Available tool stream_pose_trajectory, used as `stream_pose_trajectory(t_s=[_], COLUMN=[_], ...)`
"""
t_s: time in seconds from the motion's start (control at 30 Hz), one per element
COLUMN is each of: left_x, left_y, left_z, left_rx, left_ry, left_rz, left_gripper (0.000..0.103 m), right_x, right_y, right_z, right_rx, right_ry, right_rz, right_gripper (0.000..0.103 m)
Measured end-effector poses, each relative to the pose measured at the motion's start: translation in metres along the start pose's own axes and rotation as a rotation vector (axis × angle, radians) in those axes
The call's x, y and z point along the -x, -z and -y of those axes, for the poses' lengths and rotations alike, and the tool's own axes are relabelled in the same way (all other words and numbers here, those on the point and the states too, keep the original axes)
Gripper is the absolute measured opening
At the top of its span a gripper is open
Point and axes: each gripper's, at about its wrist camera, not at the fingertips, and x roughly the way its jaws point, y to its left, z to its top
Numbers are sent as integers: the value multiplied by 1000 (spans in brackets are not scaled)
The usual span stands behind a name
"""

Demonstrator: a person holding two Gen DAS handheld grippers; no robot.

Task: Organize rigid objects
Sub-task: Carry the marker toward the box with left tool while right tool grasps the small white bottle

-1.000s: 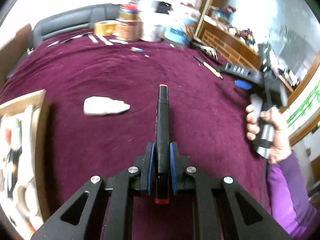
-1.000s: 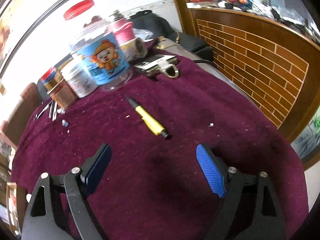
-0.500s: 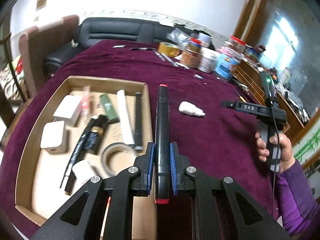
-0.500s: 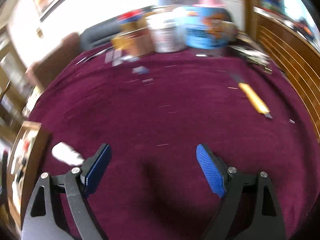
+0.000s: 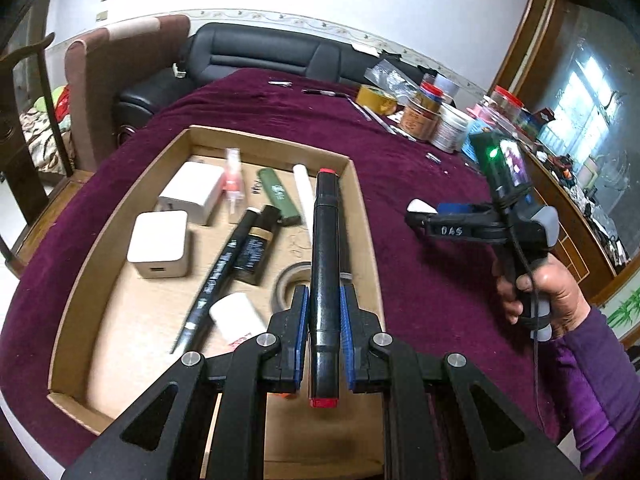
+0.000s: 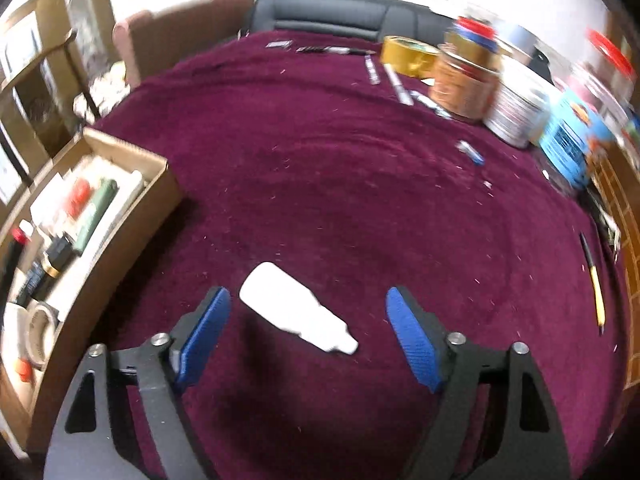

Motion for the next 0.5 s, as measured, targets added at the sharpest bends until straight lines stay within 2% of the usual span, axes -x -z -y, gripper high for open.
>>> stream_pose_trajectory(t_s=[0.07, 0.1, 0.3, 0.4, 0.5], left_x=[3, 3, 5, 8, 14], left_y=[1, 1, 5, 5, 7], left_z=[-6, -8, -20, -23, -26], left_rx=[10, 14, 45, 51, 55], left_ry=[-5, -8, -6, -2, 2], left_rz=[6, 7, 2, 11, 25], left_gripper=[12, 12, 12, 12, 12], right_x=[-4, -4, 4, 16, 27], right_y=[1, 0, 6, 7, 13], right_z=[0, 1, 2, 3, 3], right_rx=[-5, -16, -54, -85, -109], right_ry=[-6, -11, 3, 0, -15], right_rz=[-2, -9, -9, 3, 11], right_gripper=[54, 44, 44, 37, 37])
